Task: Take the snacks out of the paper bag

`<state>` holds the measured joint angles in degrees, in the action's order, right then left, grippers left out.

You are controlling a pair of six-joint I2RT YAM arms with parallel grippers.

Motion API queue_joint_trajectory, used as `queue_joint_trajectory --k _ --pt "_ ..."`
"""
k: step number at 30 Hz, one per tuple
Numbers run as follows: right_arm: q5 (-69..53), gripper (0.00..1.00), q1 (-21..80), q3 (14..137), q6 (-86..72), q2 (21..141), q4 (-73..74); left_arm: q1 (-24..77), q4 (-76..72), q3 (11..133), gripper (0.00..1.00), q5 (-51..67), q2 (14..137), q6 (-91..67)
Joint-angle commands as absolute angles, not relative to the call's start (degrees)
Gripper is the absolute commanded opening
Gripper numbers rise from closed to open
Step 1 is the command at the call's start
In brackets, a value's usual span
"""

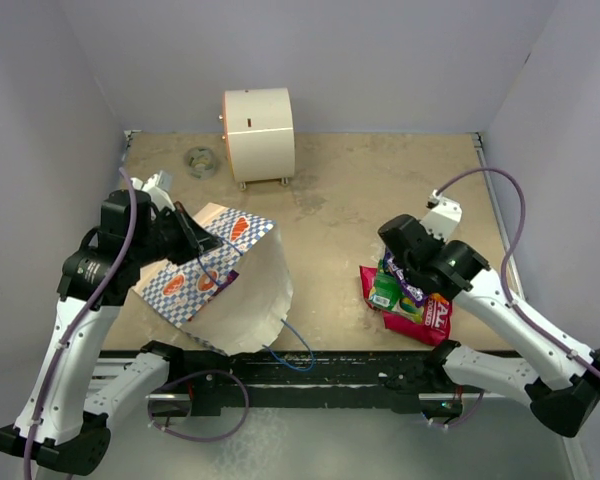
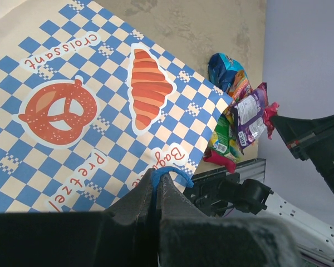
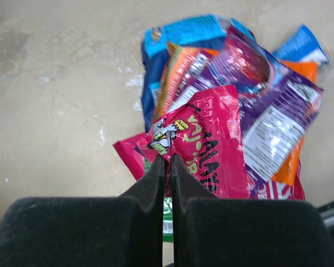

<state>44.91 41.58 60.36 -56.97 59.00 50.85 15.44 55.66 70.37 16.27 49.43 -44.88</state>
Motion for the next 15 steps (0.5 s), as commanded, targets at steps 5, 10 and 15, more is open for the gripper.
queue_joint_trajectory --k 5,10,15 --pt "41.5 0.00 37.6 54.7 -69.1 58.7 58.2 15.4 57.1 70.0 0.00 16.3 48.0 -45.4" --pt "37.1 0.08 37.5 51.9 -69.1 59.7 54.0 15.5 57.9 69.8 0.00 17.7 48.1 -45.5" --pt "32.7 0.26 37.5 50.7 -69.6 58.1 52.6 15.4 56.2 68.7 0.00 19.5 47.6 -47.5"
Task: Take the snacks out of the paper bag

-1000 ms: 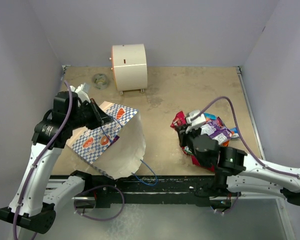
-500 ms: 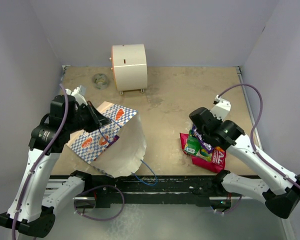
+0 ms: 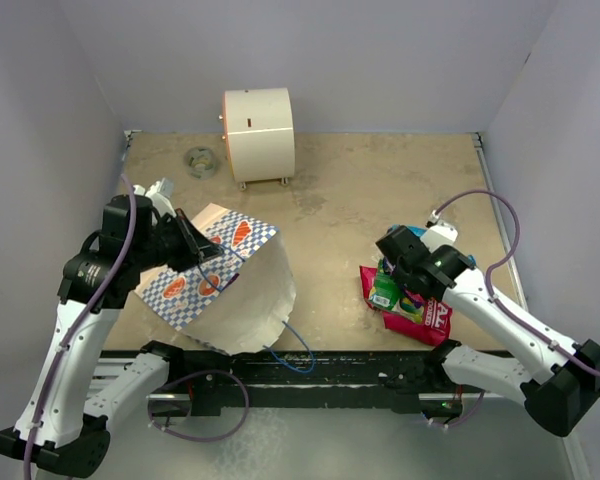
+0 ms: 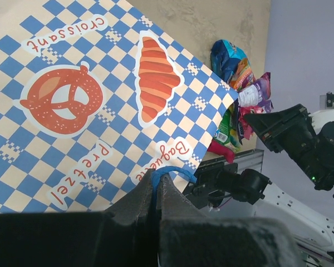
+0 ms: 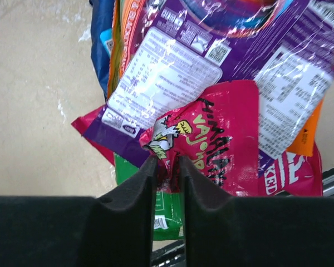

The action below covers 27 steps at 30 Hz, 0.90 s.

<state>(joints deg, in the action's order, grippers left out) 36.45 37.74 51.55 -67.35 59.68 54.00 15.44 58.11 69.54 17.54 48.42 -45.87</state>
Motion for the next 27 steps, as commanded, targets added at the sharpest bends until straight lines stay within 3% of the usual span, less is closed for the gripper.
queue_joint_trajectory --k 1,4,8,11,13,16,21,24,27 --pt "32.4 0.31 37.5 50.6 -68.9 57.4 52.0 15.4 55.9 68.2 0.00 20.8 47.4 -48.0" --pt "31.6 0.53 37.5 51.2 -66.6 55.9 51.0 15.5 56.7 65.8 0.00 25.0 46.1 -48.0" --pt "31.4 0.69 37.4 53.8 -64.2 55.6 52.8 15.5 60.7 65.3 0.00 25.5 44.8 -46.9" --pt "31.8 0.74 37.5 56.2 -60.3 54.4 53.2 15.5 61.1 64.9 0.00 25.5 43.4 -48.4" --pt "30.7 0.78 37.5 55.8 -49.3 52.7 46.1 15.4 60.1 64.2 0.00 25.7 42.3 -49.7" --pt "21.3 0.82 37.5 52.5 -34.7 49.7 33.5 15.5 59.7 63.8 0.00 25.0 41.5 -50.9" --pt "3.4 0.82 38.2 49.8 -26.8 49.2 14.0 15.5 59.6 65.0 0.00 21.9 41.3 -52.3" --pt "-4.0 0.82 43.7 48.2 -23.4 52.5 2.7 15.5 59.6 65.0 0.00 18.0 40.8 -53.6" --pt "-3.2 0.83 54.5 47.7 -18.1 57.7 -5.6 15.5 61.0 64.8 0.00 11.9 38.6 -56.4"
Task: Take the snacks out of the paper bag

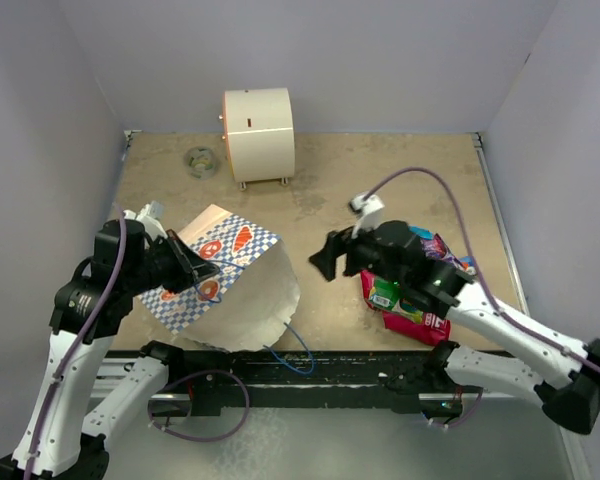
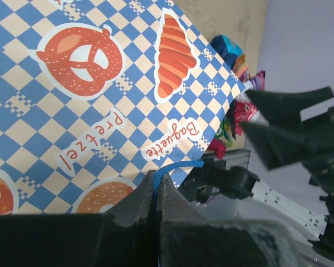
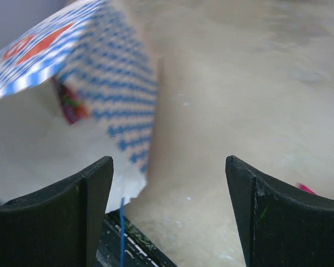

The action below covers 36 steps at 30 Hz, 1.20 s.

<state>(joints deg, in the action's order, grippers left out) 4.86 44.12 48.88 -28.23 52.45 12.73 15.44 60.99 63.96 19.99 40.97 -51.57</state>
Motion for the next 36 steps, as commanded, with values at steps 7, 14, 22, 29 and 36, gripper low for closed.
queue_joint_trajectory --k 7,14,22,29,36 --pt "-1.0 0.86 75.3 45.3 -6.6 72.1 -29.1 15.5 61.3 68.4 0.00 11.6 38.6 -52.4" --pt "10.9 0.87 78.0 52.9 -5.8 90.6 -41.7 15.5 60.8 72.1 0.00 11.6 38.6 -51.0" --pt "20.5 0.88 77.9 55.8 -6.0 102.8 -54.5 15.5 55.9 72.5 0.00 13.8 38.5 -53.7" --pt "21.3 0.91 77.8 60.3 -4.8 111.1 -58.7 15.5 56.0 75.4 0.00 15.2 39.6 -52.7" --pt "19.9 0.92 76.1 67.0 -3.3 119.5 -60.1 15.5 55.5 78.0 0.00 20.0 42.8 -52.5"
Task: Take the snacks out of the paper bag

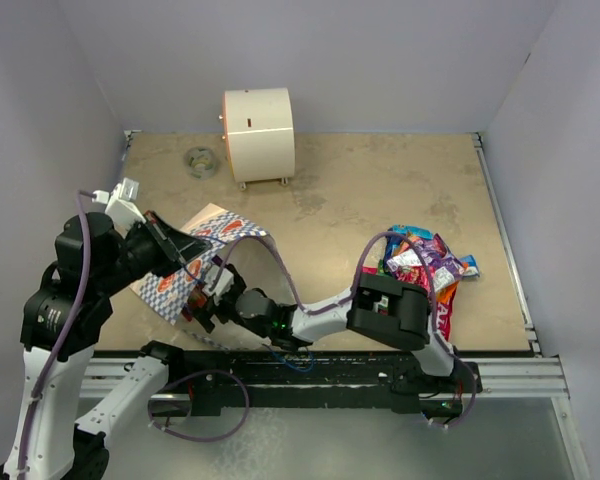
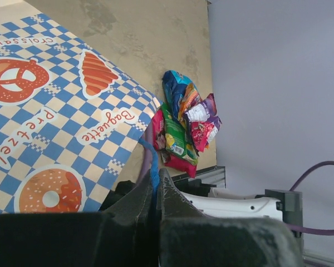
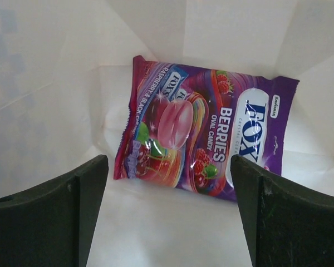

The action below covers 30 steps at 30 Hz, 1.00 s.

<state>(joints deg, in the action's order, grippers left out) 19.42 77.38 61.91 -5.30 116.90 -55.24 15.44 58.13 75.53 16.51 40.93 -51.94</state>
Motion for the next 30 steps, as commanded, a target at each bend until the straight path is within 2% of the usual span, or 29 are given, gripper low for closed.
queue_joint_trajectory --k 1,15,20,25,30 --pt "19.5 0.92 75.9 68.4 -3.3 120.7 -59.6 15.5 55.5 78.0 0.00 20.3 42.8 -52.4" --pt "22.4 0.92 69.7 82.1 -5.5 130.9 -49.0 15.5 55.6 77.7 0.00 23.2 40.9 -52.5" --pt "20.6 0.86 67.0 82.5 -9.6 132.2 -46.0 15.5 56.5 77.7 0.00 22.7 40.8 -52.7" --pt "22.2 0.84 67.0 82.7 -9.6 133.8 -43.9 15.5 57.4 77.7 0.00 21.9 40.9 -53.2" --pt "26.2 0.77 66.9 84.6 -10.2 135.3 -38.6 15.4 58.2 76.6 0.00 21.1 40.3 -54.0"
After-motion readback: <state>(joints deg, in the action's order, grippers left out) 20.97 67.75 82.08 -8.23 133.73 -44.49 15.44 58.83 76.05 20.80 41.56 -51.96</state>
